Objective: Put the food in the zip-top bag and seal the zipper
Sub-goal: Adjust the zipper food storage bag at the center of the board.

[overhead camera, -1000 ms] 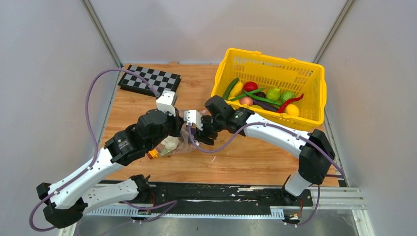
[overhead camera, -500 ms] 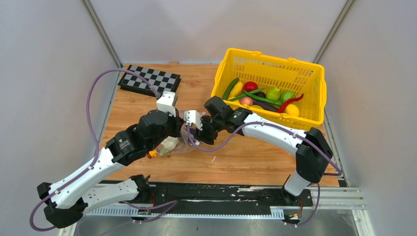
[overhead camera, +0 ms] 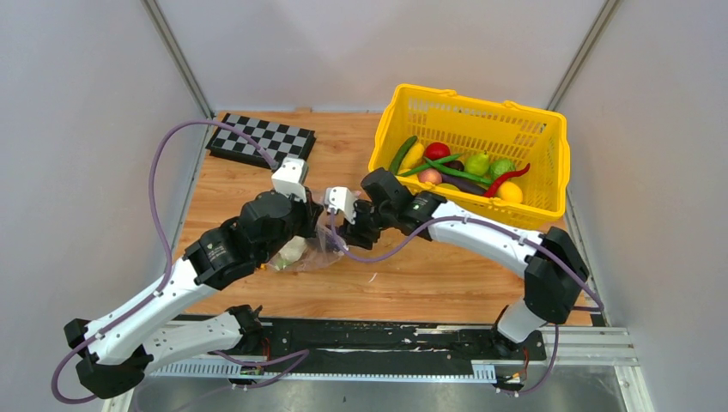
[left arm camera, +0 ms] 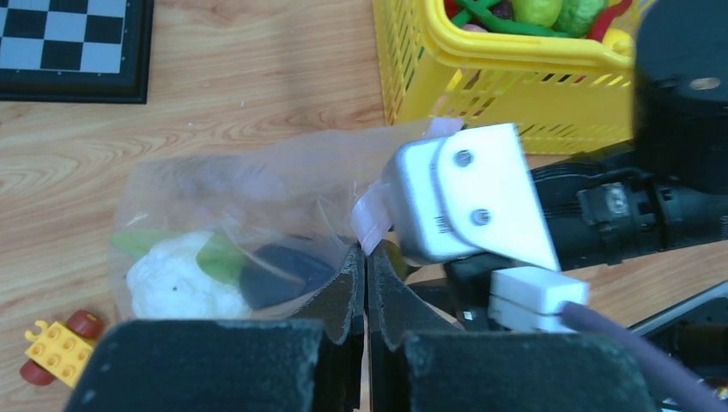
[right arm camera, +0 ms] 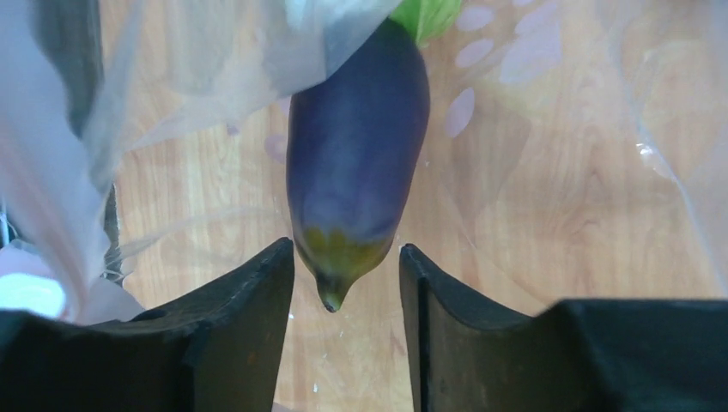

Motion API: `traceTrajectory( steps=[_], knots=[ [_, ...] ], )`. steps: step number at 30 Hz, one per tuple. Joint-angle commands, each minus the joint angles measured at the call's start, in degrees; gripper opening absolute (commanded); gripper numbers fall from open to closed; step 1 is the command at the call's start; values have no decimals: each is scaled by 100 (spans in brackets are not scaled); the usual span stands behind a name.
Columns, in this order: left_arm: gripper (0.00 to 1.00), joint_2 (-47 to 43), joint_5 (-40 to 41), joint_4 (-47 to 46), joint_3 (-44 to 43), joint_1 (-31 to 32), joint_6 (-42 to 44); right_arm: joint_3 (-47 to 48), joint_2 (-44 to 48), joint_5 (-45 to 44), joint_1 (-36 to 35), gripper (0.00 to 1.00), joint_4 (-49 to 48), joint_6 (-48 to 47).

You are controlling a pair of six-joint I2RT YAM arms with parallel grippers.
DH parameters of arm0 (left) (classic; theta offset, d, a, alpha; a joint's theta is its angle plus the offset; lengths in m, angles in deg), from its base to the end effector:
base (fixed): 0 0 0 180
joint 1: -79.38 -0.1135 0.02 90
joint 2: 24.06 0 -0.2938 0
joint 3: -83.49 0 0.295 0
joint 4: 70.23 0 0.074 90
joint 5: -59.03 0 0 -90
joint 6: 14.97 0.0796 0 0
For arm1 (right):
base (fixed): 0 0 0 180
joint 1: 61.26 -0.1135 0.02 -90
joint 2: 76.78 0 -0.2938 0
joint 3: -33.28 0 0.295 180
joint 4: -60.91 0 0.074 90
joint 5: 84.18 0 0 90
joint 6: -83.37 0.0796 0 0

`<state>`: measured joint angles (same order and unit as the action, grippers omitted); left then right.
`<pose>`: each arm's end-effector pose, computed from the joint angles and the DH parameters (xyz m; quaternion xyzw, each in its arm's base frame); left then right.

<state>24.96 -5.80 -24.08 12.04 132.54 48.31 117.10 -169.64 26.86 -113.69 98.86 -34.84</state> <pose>0.1672 -0.1667 0.3891 0.0709 0.8228 -0.2026 0.5262 0.2378 0.3560 0.2521 -0.6429 0.6541 0.2417 0.3168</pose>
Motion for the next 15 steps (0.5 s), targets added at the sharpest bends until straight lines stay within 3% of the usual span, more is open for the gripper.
traceTrajectory(
  steps=[1, 8, 11, 15],
  knots=[
    [0, -141, -58, -526, -141, 27, -20, -272, 879, -247, 76, 52, -847, 580],
    [0, -153, -20, -521, -167, 25, -17, -553, 1905, -640, 240, 64, -1282, 902],
    [0, -123, -4, -540, -176, 26, 8, -696, 2252, -886, 278, 80, -1602, 1030],
    [0, -118, 67, -513, -221, 22, 57, -529, 2543, -1037, 310, 82, -1693, 1262]
  ],
)
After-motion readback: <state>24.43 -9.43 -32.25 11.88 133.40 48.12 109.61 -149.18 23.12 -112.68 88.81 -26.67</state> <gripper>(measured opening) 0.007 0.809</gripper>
